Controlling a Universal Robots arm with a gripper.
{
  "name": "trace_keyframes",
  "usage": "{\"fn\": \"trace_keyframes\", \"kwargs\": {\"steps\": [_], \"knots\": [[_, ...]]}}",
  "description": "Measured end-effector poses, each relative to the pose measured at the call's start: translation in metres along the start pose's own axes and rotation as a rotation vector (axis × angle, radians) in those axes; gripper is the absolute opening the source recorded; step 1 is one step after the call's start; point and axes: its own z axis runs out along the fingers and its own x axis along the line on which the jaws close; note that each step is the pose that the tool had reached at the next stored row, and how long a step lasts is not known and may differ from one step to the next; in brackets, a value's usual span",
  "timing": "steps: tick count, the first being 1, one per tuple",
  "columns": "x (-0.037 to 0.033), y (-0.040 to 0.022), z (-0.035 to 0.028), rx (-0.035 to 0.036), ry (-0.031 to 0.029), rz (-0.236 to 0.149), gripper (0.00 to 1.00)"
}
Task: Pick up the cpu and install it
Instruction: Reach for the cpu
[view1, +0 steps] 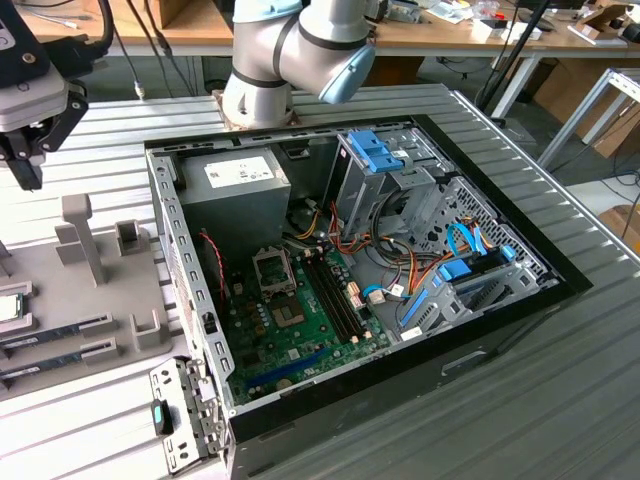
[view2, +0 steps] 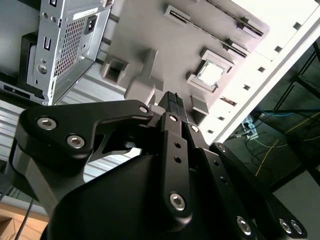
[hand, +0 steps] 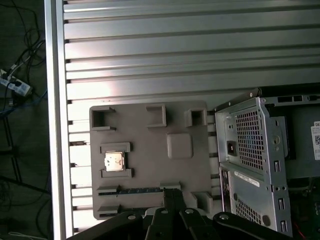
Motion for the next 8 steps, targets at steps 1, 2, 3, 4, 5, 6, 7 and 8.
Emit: {"fn": "trace_keyframes", "kwargs": {"steps": [1, 2, 3, 4, 5, 6, 7, 8], "knots": [[0.0004, 0.0000, 0.0000, 0.0000, 0.0000, 0.000, 0.11], [0.0008, -0.0001, 0.0000, 0.0000, 0.0000, 0.000, 0.11], [0.0011, -0.0001, 0.0000, 0.0000, 0.0000, 0.000, 0.11], [0.0014, -0.0001, 0.0000, 0.0000, 0.0000, 0.000, 0.11], [0.0018, -0.0001, 0.0000, 0.0000, 0.0000, 0.000, 0.11], [0.0021, -0.0001, 0.0000, 0.0000, 0.0000, 0.000, 0.11], [0.0023, -0.0002, 0.0000, 0.0000, 0.0000, 0.000, 0.11], [0.0026, -0.0002, 0.0000, 0.0000, 0.0000, 0.000, 0.11]]}}
